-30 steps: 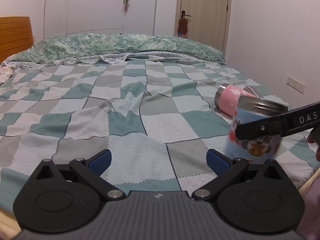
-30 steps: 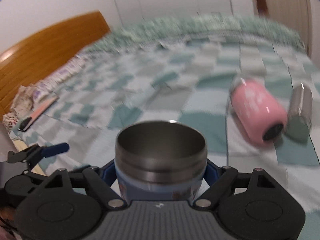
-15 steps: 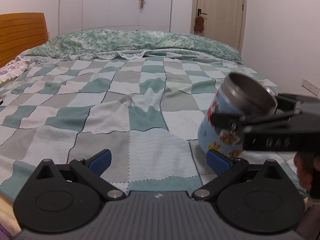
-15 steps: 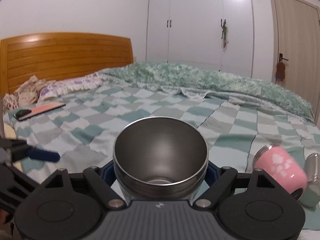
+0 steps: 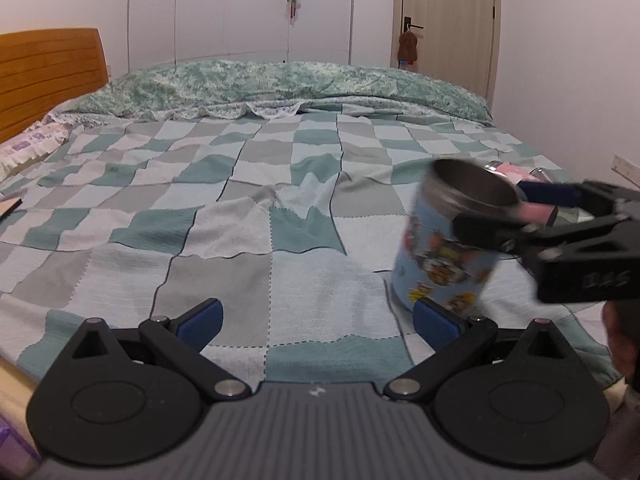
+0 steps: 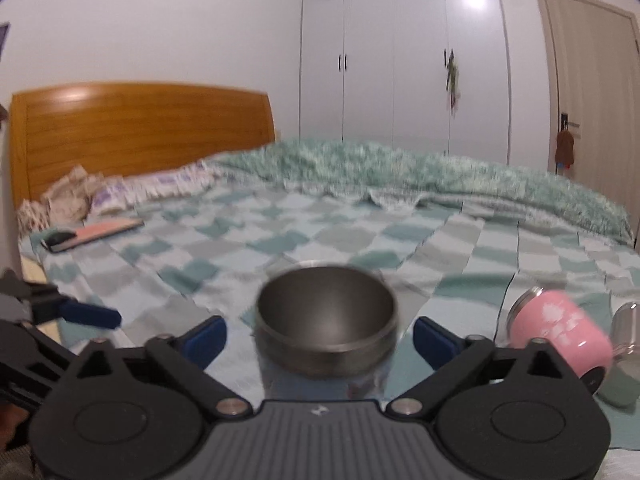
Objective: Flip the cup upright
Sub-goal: 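Rotate the blue tumbler upright with the right tool, rim up, then set the upright tumbler on the blanket and open the right tool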
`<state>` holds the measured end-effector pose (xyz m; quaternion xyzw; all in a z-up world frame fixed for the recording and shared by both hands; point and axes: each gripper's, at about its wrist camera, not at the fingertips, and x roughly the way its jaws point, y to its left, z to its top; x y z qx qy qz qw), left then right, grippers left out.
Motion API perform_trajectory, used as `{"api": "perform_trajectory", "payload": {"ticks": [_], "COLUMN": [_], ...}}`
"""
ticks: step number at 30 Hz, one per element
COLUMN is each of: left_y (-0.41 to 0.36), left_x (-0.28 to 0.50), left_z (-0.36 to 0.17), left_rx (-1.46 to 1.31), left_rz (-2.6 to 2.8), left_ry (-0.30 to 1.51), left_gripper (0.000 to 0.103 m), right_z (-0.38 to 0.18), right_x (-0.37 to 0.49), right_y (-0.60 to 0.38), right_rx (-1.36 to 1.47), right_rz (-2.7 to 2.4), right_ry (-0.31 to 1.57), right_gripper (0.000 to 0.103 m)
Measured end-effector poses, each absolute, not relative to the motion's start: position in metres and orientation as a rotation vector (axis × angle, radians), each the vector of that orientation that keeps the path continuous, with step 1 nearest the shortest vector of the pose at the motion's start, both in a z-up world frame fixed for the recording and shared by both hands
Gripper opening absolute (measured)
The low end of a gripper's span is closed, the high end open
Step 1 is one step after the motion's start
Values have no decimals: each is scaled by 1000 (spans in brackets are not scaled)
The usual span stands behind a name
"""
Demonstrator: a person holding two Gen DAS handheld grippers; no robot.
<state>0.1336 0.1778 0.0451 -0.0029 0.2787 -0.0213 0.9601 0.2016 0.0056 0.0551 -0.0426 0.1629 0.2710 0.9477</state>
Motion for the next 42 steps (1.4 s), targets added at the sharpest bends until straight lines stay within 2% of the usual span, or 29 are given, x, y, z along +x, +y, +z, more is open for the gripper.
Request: {"api": "perform_trajectory", "payload": {"ticks": [8, 13, 29, 42], "left_y": [139, 106, 26, 7], "left_x": [84, 53, 15, 9], "left_z": [77, 83, 23, 5], "left_rx": [-4, -29, -63, -6], "left_rz": [-68, -98, -56, -22], "left_ry": [462, 383, 245, 186], "left_gripper": [103, 103, 103, 103], "right_z": [92, 92, 16, 11], "right_x": [145, 104, 26, 20], "right_y": [-51, -96, -185, -203], "right_rx": [-70, -88, -174, -102], "right_rz": [512, 462, 288, 258], "right_ry": [213, 175, 99, 61], "right_gripper": [103, 103, 103, 103]}}
